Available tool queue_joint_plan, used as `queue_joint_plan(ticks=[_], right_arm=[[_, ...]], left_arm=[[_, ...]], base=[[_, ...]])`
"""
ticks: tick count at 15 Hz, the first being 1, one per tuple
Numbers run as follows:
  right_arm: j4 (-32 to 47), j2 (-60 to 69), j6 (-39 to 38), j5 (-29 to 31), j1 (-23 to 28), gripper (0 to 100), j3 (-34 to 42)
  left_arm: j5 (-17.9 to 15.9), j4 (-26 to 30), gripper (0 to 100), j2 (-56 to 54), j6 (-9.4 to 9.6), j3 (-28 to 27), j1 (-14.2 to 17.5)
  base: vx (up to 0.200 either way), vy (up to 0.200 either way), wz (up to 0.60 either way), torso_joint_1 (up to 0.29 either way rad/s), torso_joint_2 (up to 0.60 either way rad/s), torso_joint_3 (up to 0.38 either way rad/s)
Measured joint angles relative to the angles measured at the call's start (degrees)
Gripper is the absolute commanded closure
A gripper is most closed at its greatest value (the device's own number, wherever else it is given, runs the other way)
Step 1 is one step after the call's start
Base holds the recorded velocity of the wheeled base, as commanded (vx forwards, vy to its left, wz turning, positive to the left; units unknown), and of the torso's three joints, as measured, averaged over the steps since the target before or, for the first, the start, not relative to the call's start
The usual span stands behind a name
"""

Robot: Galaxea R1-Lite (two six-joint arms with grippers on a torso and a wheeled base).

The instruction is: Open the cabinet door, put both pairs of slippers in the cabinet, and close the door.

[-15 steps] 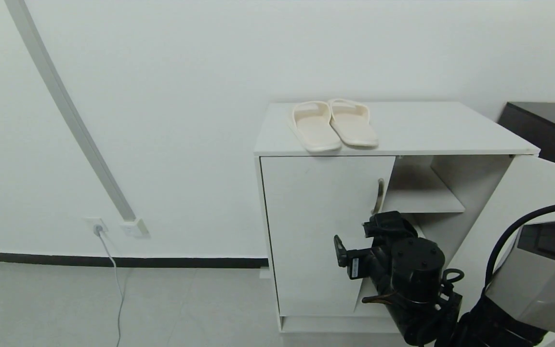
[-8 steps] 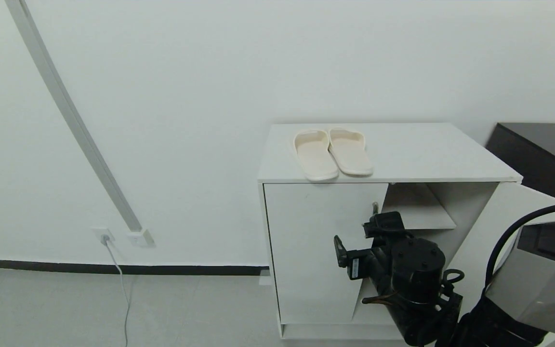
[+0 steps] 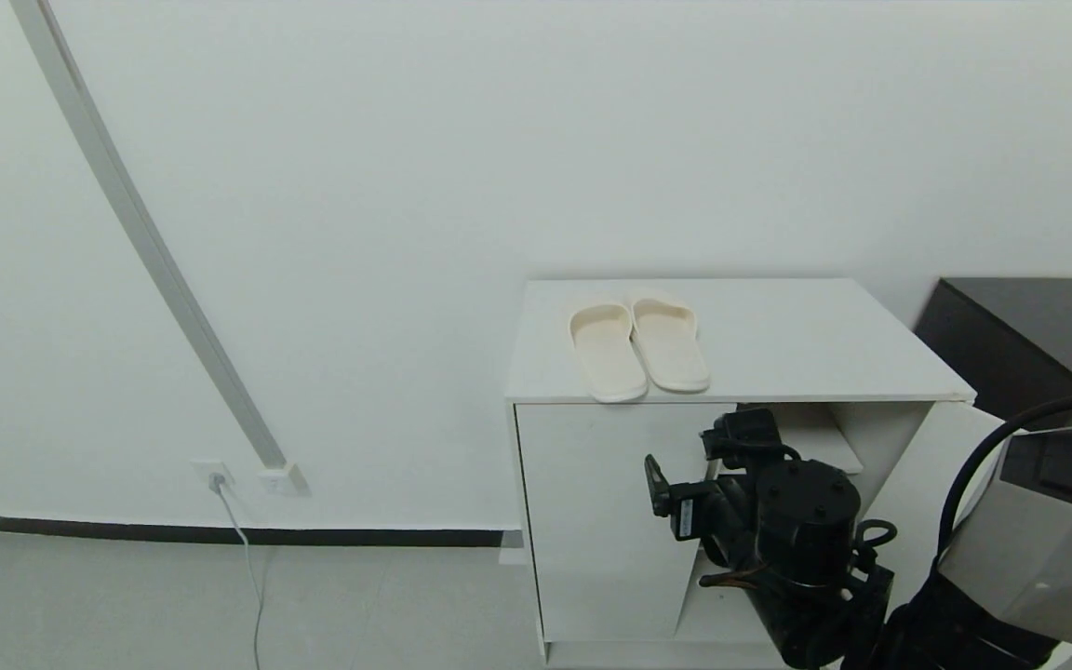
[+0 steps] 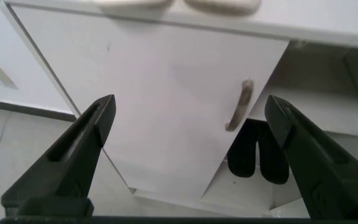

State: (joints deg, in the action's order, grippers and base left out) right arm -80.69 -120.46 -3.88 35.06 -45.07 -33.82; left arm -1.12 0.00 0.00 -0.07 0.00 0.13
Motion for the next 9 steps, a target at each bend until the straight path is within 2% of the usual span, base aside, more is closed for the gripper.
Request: queue_joint_plan(ticks=[5, 9], right_arm=[[-0.3, 0.0, 0.0, -1.3, 0.1, 0, 0.1], [-0.8, 0.0, 2.6, -3.5, 0.3, 0, 0.2]], left_arm=[[0.0, 0.0, 100, 0.0, 0.0, 0.0, 0.0], [0.0, 0.0, 100, 0.0, 0.07, 0.0, 0.0]], base=[[0.0, 0.0, 0.0, 0.18, -0.39, -0.216], [0.0, 0.0, 0.0, 0.022, -0.05, -0.027]])
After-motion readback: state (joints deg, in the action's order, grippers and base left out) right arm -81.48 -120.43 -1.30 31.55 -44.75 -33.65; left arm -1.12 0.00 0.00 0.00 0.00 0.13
